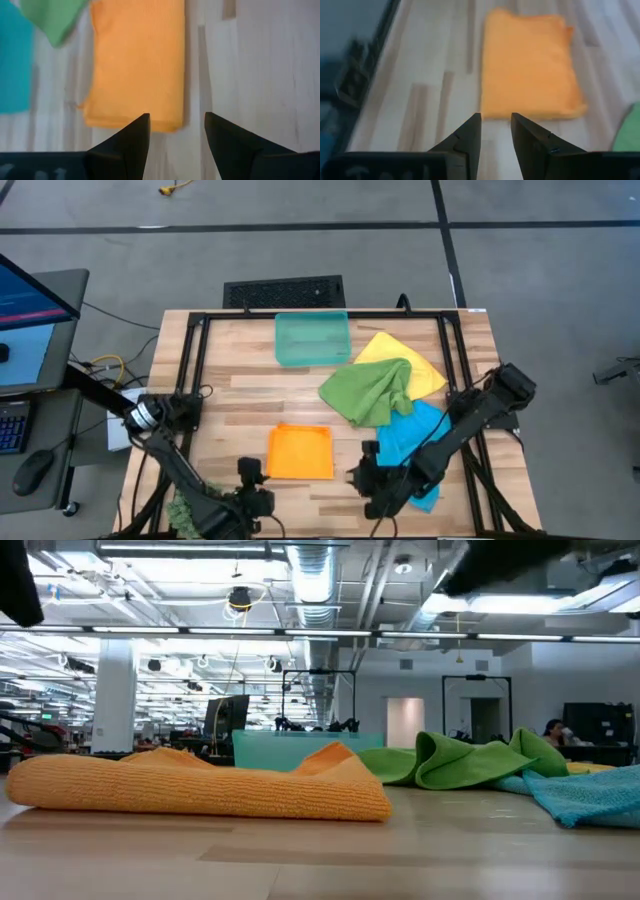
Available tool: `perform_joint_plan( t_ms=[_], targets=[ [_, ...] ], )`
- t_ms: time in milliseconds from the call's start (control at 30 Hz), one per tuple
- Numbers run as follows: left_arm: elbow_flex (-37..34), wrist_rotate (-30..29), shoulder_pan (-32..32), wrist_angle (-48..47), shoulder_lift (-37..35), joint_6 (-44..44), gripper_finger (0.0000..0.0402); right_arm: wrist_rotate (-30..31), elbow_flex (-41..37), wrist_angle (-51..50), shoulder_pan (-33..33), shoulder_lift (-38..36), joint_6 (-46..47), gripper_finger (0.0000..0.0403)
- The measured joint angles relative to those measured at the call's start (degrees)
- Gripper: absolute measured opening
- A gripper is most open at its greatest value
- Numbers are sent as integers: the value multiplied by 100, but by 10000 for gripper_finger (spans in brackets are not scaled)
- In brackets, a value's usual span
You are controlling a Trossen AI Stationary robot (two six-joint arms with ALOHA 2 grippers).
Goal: Roll microfiber towels into tight, uniform cylinder then place into a basket
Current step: Fold the orange towel
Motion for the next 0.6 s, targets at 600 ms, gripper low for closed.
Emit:
perform_joint_plan(
  t_ms=[600],
  targets=[
    [-1602,-1014,382,1804,0,-43,182,-9,3,1885,-527,1127,-912,127]
  ],
)
